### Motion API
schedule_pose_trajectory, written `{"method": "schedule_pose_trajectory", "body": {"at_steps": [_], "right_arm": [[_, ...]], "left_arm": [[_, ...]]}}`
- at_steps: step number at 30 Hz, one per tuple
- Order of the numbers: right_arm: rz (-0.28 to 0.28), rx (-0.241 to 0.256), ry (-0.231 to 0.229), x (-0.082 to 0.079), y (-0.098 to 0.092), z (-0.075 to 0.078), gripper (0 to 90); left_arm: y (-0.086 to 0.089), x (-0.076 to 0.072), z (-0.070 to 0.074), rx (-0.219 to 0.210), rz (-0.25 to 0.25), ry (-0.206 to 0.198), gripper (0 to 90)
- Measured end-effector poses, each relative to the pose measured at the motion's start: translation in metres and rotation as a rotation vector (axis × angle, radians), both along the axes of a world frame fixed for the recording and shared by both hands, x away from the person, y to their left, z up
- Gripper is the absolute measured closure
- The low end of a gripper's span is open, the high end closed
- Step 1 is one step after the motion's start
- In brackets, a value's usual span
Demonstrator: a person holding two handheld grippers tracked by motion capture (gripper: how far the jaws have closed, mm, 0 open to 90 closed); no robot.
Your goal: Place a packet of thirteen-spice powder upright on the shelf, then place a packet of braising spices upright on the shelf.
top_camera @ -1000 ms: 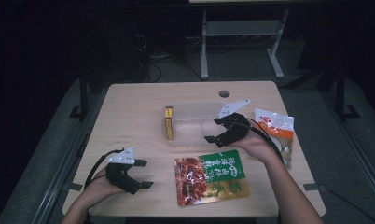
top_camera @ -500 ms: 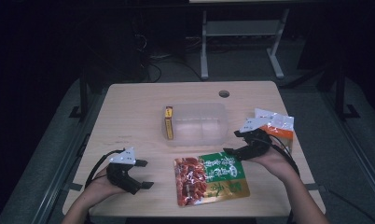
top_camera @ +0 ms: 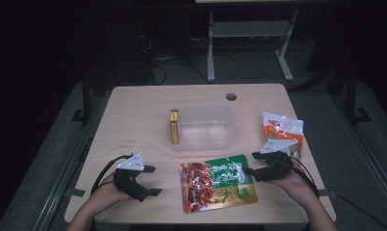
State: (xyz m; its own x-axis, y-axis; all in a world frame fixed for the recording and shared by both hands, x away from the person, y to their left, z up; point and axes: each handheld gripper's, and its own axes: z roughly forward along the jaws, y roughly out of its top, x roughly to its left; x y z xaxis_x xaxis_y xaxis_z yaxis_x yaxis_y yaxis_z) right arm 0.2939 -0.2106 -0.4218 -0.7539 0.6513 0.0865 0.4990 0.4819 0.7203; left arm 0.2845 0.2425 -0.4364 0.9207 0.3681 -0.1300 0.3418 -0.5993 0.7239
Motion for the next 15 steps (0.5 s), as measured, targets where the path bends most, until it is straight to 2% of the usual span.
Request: {"method": "schedule_pose_trajectory", "body": {"at_steps": [4, 5, 7, 9, 15], "right_arm": [[-0.023, 0.020, 0.046, -0.005, -0.005, -0.008, 72.6], [-0.024, 0.008, 0.044, -0.005, -0.006, -0.009, 79.7], [-0.019, -0.013, 0.034, -0.004, -0.006, -0.010, 87.0], [-0.017, -0.014, 0.017, -0.002, -0.008, -0.011, 90.0], [-0.013, -0.036, 0.055, 0.005, -0.006, -0.020, 90.0]], "left_arm": [[-0.002, 0.000, 0.002, 0.000, 0.006, -0.008, 14.0], [-0.002, 0.000, 0.002, 0.000, 0.004, -0.011, 14.0], [-0.003, 0.001, 0.003, -0.001, 0.010, -0.010, 14.0], [-0.005, 0.001, 0.004, -0.004, 0.008, -0.012, 14.0], [-0.009, 0.001, 0.003, -0.005, 0.000, -0.010, 14.0]]}}
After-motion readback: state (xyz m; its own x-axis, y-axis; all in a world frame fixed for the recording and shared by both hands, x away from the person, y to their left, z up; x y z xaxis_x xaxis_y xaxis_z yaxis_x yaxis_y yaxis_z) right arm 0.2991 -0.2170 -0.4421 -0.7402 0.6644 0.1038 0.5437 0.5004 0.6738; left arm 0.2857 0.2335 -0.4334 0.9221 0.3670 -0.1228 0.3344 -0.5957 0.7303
